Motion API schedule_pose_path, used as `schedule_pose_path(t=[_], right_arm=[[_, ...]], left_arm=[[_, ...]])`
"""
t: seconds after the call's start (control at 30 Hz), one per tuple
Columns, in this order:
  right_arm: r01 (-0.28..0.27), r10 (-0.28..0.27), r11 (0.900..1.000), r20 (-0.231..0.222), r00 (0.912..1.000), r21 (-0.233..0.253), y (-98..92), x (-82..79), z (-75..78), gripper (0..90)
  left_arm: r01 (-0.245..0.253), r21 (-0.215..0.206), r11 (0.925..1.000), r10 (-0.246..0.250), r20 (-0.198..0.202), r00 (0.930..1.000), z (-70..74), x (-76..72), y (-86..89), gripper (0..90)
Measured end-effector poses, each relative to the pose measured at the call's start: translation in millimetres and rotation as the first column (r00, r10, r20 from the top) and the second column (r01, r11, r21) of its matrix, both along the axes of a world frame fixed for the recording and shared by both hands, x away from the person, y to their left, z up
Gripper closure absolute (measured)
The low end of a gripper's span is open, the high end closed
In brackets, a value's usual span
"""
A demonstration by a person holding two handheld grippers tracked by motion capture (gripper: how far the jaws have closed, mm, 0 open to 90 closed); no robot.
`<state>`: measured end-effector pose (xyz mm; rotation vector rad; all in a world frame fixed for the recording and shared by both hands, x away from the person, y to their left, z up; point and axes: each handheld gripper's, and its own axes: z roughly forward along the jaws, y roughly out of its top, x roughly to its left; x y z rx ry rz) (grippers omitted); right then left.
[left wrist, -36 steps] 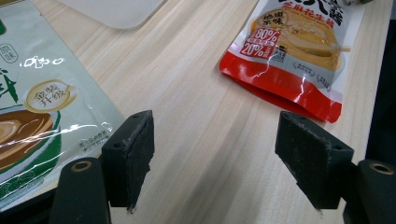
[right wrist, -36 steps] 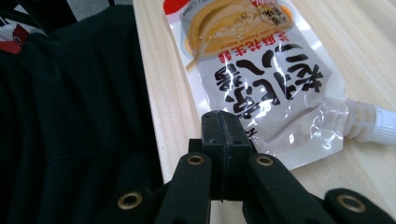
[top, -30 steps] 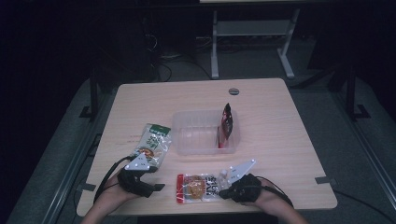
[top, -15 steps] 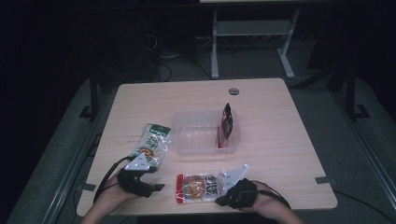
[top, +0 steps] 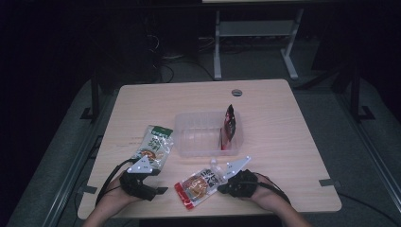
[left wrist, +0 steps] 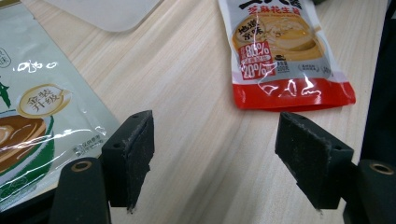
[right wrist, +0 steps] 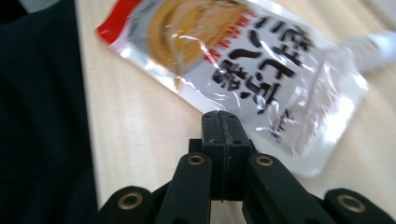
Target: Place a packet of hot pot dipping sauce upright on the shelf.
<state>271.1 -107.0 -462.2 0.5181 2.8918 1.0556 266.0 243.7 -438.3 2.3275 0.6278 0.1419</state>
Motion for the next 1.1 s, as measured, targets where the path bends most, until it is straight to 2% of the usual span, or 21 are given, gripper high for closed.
schedule_pose_path(t=[0.13, 0.27, 0.37, 0.43, 0.47, 0.6, 0.67, 0.73, 0.87, 0.9, 0.93, 1.07, 1.1], right_arm=[[0.028, -0.027, 0.999, -0.016, 0.9995, 0.031, -7.5, 1.6, 4.3, 88.5], [0.113, -0.108, 0.99, -0.069, 0.9918, 0.079, -22.1, 3.7, 11.8, 72.2], [0.166, -0.157, 0.981, -0.093, 0.9832, 0.097, -33.8, 8.4, 12.6, 60.3], [0.178, -0.168, 0.979, -0.105, 0.9803, 0.099, -37.9, 11.0, 12.1, 52.9], [0.197, -0.187, 0.976, -0.102, 0.9769, 0.096, -39.4, 11.6, 12.2, 50.7], [0.222, -0.205, 0.969, -0.151, 0.967, 0.108, -43.7, 17.2, 10.1, 40.1], [0.234, -0.215, 0.967, -0.165, 0.9625, 0.101, -43.7, 19.4, 8.2, 38.3], [0.239, -0.22, 0.966, -0.168, 0.961, 0.1, -44.1, 21.6, 6.8, 36.7], [0.257, -0.232, 0.96, -0.193, 0.9533, 0.111, -43.3, 23.3, 7.7, 34.3], [0.26, -0.235, 0.959, -0.201, 0.951, 0.111, -42.9, 23.6, 7.3, 34.2], [0.259, -0.233, 0.959, -0.204, 0.951, 0.112, -42.8, 24.1, 6.8, 33.9], [0.26, -0.233, 0.959, -0.212, 0.9491, 0.11, -41.2, 25.4, 5.5, 33.0], [0.26, -0.234, 0.96, -0.214, 0.9484, 0.107, -40.9, 25.4, 5.5, 33.0]], left_arm=[[-0.01, -0.029, 0.9995, 0.01, -0.007, 0.9999, 1.9, -1.1, -1.7, 28.7], [-0.011, -0.066, 0.9977, 0.01, -0.019, 0.9998, 6.8, -3.5, -6.4, 36.4], [-0.009, -0.074, 0.9972, 0.007, -0.028, 0.9996, 10.7, -5.7, -13.0, 48.0], [-0.003, -0.076, 0.9971, 0.0, -0.033, 0.9995, 12.5, -7.3, -18.1, 56.6], [0.004, -0.074, 0.9972, -0.007, -0.036, 0.9993, 13.3, -8.0, -20.7, 62.6], [0.035, -0.091, 0.9952, -0.041, -0.059, 0.9974, 14.8, -11.8, -32.8, 81.6], [0.045, -0.088, 0.9951, -0.051, -0.063, 0.9967, 14.1, -14.1, -39.7, 89.6], [0.067, -0.078, 0.9947, -0.072, -0.066, 0.9952, 12.6, -15.2, -47.3, 89.7], [0.08, -0.078, 0.9937, -0.086, -0.07, 0.9939, 9.0, -15.9, -56.1, 89.6], [0.091, -0.066, 0.9936, -0.097, -0.082, 0.992, 5.9, -15.2, -61.1, 89.6], [0.102, -0.05, 0.9935, -0.106, -0.077, 0.9914, 4.4, -14.2, -62.5, 89.6], [0.094, -0.037, 0.9949, -0.097, -0.098, 0.9904, -2.7, -11.8, -65.4, 89.6], [0.099, -0.017, 0.9949, -0.101, -0.103, 0.9896, -4.5, -11.4, -66.4, 89.6]])
